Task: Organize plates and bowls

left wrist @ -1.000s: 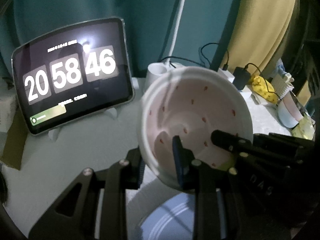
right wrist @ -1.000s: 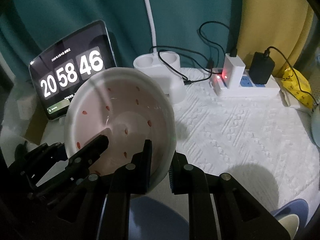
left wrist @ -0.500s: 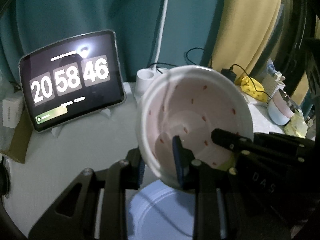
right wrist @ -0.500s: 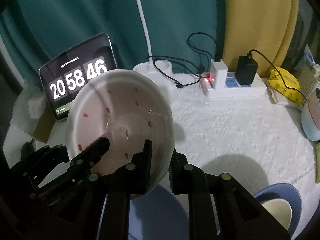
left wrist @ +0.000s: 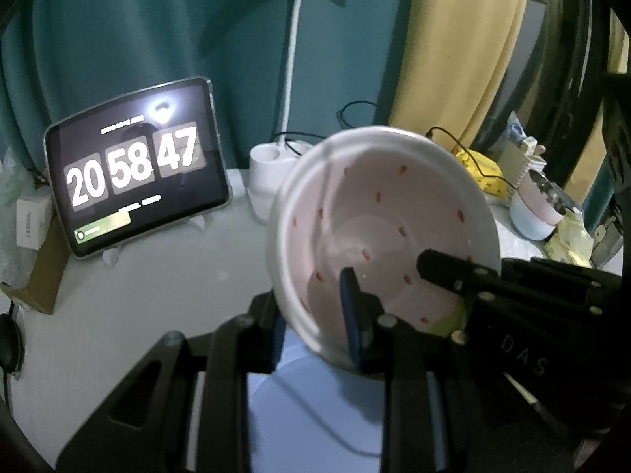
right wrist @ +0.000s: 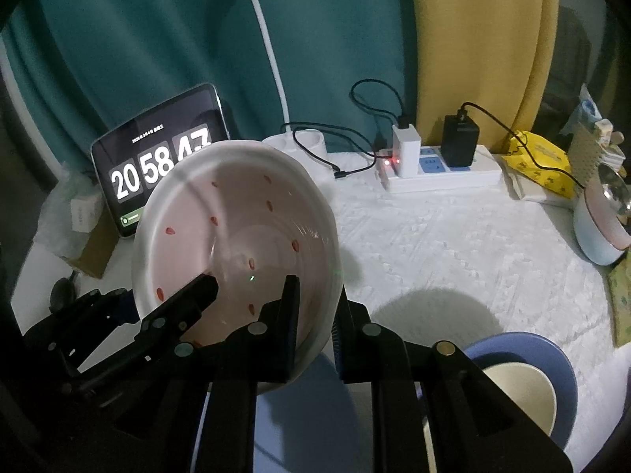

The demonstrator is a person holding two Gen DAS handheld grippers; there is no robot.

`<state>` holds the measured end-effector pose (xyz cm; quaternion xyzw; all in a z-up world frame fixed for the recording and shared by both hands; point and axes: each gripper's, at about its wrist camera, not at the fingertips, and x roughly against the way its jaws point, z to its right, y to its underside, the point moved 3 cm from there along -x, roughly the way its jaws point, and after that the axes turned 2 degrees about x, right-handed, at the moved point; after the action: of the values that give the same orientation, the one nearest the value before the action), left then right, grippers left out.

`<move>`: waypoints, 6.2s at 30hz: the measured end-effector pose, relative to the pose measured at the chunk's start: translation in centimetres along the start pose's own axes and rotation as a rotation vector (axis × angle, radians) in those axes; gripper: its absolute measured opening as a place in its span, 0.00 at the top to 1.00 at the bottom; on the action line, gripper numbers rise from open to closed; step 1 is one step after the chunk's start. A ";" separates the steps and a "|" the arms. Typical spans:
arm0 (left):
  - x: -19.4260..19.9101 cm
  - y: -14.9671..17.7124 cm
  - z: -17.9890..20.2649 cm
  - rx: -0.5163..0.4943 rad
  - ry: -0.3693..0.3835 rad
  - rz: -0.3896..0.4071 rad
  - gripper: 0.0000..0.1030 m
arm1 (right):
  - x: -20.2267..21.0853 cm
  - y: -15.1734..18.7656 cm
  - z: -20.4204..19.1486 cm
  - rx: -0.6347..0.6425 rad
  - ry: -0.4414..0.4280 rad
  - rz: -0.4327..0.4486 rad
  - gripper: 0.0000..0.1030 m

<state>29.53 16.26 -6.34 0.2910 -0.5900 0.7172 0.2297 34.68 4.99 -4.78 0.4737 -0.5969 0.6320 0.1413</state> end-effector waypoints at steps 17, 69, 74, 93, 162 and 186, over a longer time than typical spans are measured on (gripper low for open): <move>2.0 1.3 4.4 -0.035 0.025 0.006 0.75 | 3.9 1.7 2.8 -0.029 0.007 0.036 0.84; -0.4 8.2 15.8 -0.190 0.071 -0.123 0.75 | 6.4 10.1 13.6 -0.164 0.054 -0.026 0.84; -0.7 8.8 16.0 -0.200 0.066 -0.135 0.74 | 6.0 10.5 13.8 -0.173 0.064 -0.042 0.84; -0.3 9.0 16.2 -0.247 0.049 -0.112 0.69 | 5.9 10.9 14.3 -0.187 0.079 -0.053 0.80; -1.3 8.0 11.9 -0.197 -0.017 -0.094 0.55 | 8.2 11.7 19.3 -0.119 0.145 0.022 0.43; -1.4 8.6 11.7 -0.171 -0.054 0.008 0.55 | 6.3 12.5 19.9 -0.192 0.160 0.027 0.43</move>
<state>26.49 3.10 -11.83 0.2873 -0.6563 0.6570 0.2348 30.71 -18.20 -10.86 0.3978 -0.6479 0.6095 0.2248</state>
